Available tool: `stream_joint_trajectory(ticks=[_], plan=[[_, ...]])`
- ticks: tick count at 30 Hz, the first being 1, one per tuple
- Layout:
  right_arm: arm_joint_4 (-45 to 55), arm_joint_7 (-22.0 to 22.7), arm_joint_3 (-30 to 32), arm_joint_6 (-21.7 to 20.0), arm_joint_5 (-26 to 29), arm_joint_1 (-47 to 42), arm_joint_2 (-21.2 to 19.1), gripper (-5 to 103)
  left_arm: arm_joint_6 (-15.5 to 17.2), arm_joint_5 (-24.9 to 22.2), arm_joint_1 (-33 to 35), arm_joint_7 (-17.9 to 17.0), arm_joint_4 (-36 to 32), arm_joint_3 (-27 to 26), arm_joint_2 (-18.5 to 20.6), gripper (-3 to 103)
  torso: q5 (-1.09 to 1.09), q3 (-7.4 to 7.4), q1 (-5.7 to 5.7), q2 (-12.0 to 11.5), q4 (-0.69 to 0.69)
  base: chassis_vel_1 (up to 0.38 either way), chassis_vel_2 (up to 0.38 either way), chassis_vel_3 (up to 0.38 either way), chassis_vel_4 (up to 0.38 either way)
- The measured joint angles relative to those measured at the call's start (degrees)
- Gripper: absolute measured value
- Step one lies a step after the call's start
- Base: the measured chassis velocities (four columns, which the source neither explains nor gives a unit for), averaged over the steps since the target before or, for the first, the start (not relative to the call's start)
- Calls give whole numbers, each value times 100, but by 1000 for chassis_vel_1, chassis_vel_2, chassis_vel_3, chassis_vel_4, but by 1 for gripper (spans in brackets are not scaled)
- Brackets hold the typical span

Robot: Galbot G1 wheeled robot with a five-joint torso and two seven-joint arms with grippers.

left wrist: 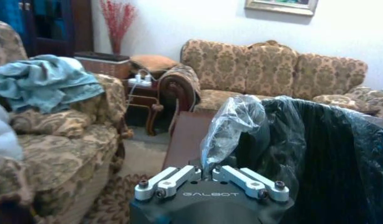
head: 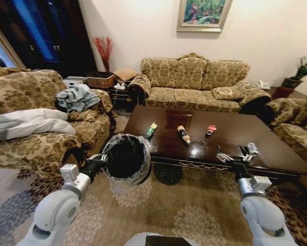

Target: Move to the front of the table and place the trash on the table into the trash bin.

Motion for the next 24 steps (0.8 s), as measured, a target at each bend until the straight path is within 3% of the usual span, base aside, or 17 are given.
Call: stream_joint_trajectory(ticks=[11,15,24], plan=[[82,-88,83,62,-34,-157,-51,100,-78,115,37,5,39,111,-42,4,-1,152,127,277,1,70,73,76,70],[88,-192,54,77,-48,-126,-8,100,-318,99,30,0,60,124,-12,4,-1,226,185,410,0,0,0,0,0],[61,-199,-37,-21,-82,-30,86,100,-564,78,41,42,162,75,24,4,-1,249,201,451,0,-10,17,19,-18]])
